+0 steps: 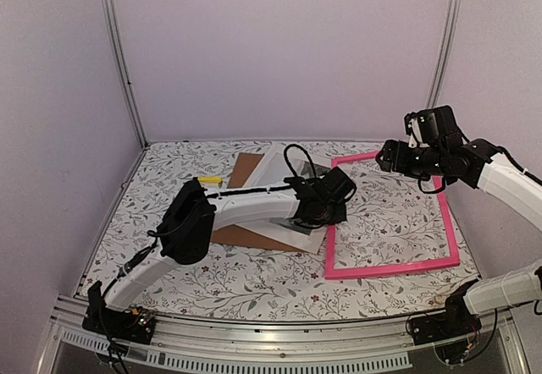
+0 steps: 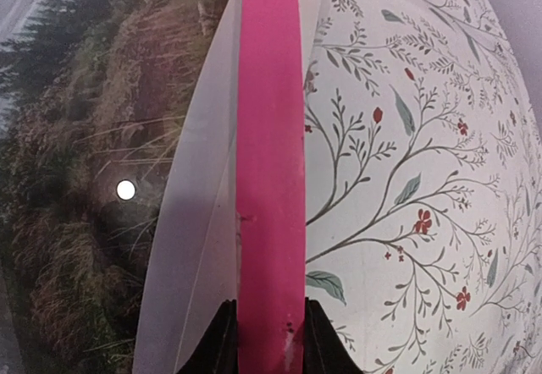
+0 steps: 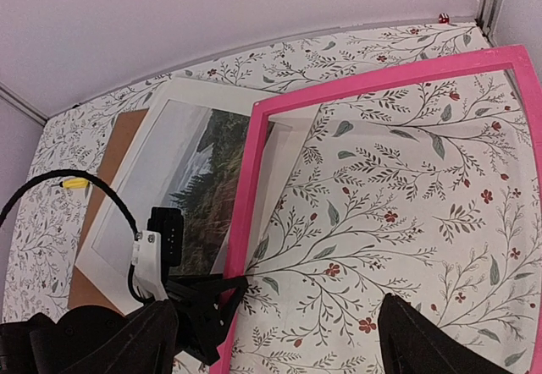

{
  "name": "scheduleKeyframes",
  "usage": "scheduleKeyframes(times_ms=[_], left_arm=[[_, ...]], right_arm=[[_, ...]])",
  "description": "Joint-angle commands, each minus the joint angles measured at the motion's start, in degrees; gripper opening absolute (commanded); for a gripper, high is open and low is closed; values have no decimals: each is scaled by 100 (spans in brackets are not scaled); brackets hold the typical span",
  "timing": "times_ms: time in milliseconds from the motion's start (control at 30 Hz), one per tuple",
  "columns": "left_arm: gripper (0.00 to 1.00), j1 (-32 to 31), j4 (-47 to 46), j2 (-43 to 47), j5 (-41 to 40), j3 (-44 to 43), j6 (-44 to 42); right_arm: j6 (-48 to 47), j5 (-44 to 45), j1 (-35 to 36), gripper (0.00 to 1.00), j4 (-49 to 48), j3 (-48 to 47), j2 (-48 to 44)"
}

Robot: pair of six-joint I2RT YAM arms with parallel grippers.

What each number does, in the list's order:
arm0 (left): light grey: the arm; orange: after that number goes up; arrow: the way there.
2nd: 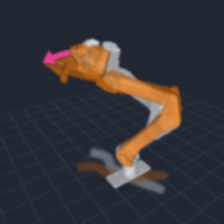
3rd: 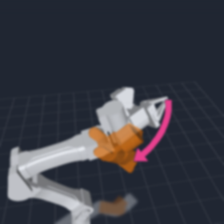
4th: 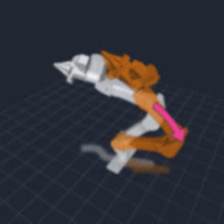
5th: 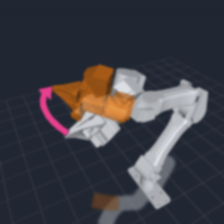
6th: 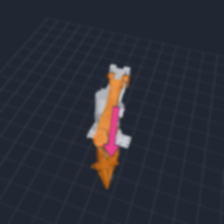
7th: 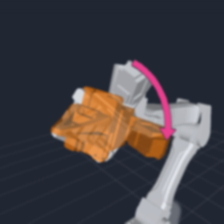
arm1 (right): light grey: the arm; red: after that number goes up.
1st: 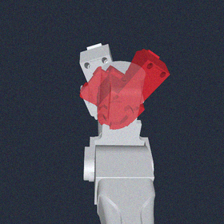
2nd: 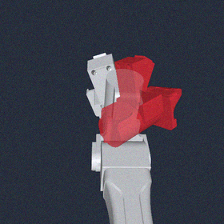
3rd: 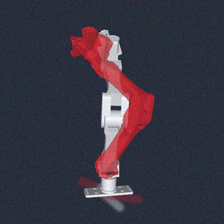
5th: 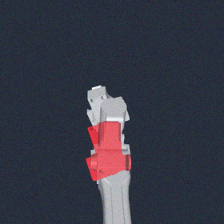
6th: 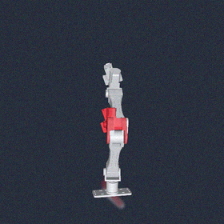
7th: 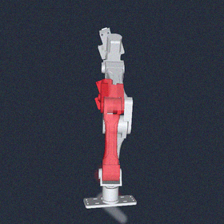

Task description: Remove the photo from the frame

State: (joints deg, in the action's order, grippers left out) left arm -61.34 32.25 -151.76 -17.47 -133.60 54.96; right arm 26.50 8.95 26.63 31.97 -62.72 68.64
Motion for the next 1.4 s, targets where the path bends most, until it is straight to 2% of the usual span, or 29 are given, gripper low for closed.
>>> scheduleKeyframes(times_ms=[0, 400, 467, 1000, 1367], left_arm=[[0, -75, -816, -123, -213, -246, 147], [0, -89, -1044, -245, -298, -308, 114], [6, -88, -1043, -233, -300, -301, 134], [24, -82, -1230, -179, -174, -152, 257], [24, -55, -1282, -195, -119, -86, 349]], right_arm=[[-134, 45, 29, 85, 11, -56, -2], [-148, -12, 29, 85, 12, -50, 73], [-154, -39, 26, 85, 20, -67, 100], [-178, -173, 27, 85, 22, -152, 259], [-173, -274, 31, 85, 47, -116, 299]])
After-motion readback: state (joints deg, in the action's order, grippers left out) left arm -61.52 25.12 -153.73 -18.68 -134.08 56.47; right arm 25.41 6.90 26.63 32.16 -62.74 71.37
